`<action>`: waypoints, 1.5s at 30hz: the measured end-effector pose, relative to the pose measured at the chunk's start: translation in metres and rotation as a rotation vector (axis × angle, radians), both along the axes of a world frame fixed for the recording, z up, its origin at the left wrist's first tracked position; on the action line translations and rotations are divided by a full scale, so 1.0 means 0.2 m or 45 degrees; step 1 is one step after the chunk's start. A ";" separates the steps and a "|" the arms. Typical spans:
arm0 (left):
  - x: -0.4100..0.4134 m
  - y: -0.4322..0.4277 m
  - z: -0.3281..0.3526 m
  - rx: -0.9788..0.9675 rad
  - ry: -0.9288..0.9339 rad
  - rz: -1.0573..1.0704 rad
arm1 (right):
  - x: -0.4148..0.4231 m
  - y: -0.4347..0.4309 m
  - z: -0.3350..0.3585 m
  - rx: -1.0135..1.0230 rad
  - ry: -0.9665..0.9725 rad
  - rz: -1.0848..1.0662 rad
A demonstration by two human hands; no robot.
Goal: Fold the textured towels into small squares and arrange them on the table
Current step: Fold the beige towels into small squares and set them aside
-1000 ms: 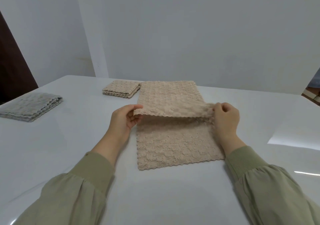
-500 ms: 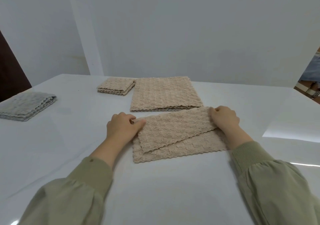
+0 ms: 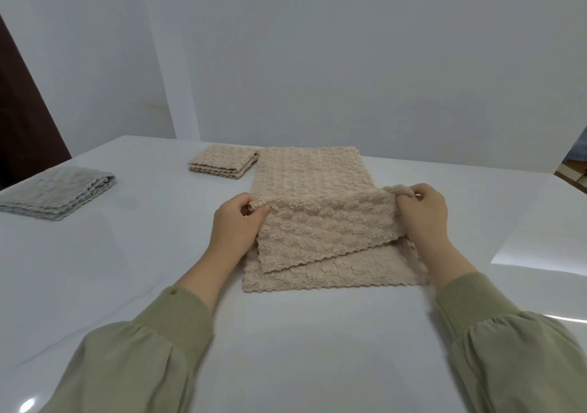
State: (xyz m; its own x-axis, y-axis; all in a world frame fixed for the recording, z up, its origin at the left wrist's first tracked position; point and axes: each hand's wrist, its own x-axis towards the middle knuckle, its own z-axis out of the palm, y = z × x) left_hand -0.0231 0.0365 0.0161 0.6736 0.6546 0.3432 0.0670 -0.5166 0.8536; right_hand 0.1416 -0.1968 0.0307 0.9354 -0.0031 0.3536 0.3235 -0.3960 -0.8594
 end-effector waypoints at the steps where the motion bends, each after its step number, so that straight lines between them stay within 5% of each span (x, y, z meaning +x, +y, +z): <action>1: 0.01 0.00 0.00 -0.032 -0.063 0.050 | 0.00 0.01 0.01 0.049 -0.038 -0.005; 6: 0.06 0.02 -0.01 -0.204 -0.213 0.164 | -0.05 0.11 0.01 0.165 -0.130 -0.026; 9: 0.04 0.04 -0.05 0.267 0.005 0.100 | -0.04 0.12 -0.07 -0.156 -0.045 0.128; 12: 0.02 0.02 -0.07 0.641 0.022 -0.047 | -0.05 0.11 -0.14 -0.515 -0.239 0.108; 16: 0.03 0.00 -0.10 0.919 0.128 -0.205 | -0.09 0.09 -0.15 -0.822 -0.433 0.184; 19: 0.03 -0.01 -0.10 0.995 0.196 -0.250 | -0.12 0.09 -0.14 -1.035 -0.335 0.394; 35: -0.06 0.00 -0.04 0.697 -0.158 -0.036 | -0.10 0.11 -0.15 -0.958 -0.703 0.245; 45: -0.09 0.05 -0.06 1.114 0.127 -0.320 | -0.11 0.00 -0.20 -0.935 -0.773 0.185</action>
